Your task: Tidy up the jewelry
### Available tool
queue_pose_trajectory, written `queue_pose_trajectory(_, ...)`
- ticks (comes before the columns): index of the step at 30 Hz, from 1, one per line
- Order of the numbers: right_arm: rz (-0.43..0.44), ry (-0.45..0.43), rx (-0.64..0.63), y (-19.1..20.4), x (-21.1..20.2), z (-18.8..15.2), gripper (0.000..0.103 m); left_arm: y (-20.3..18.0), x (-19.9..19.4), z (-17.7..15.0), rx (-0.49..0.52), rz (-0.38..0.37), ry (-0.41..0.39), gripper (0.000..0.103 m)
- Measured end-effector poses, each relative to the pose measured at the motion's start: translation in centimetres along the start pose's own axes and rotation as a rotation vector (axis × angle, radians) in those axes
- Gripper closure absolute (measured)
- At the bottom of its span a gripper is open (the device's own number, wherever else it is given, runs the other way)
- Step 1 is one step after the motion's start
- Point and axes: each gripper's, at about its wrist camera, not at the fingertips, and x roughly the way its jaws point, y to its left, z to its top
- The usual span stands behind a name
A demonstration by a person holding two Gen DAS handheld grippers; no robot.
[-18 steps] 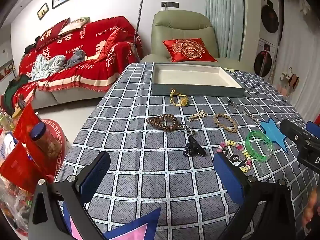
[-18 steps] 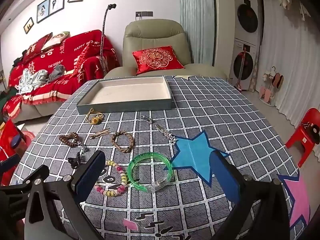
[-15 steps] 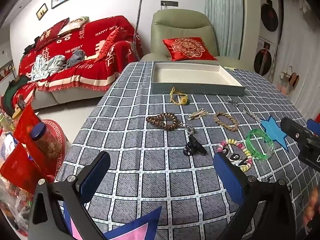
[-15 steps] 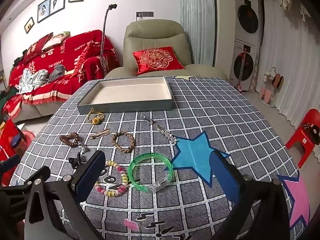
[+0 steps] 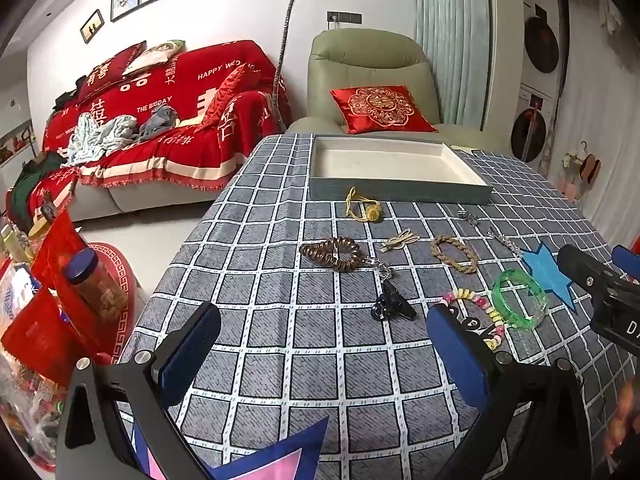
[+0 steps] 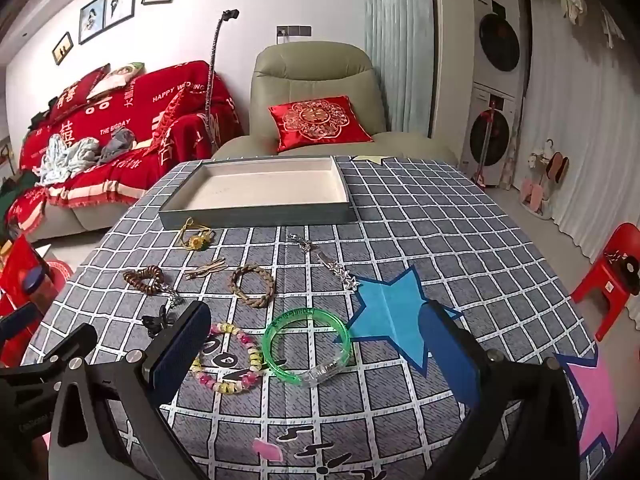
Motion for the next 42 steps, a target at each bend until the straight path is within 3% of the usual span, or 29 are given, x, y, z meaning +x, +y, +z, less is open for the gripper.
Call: queue_pose_trajectory(42, 0.005, -0.004, -0.004, 0.19, -0.06, 0.14, 0.000, -0.28, 0.34, 0.02, 0.003, 0.012, 0.006, 0.000)
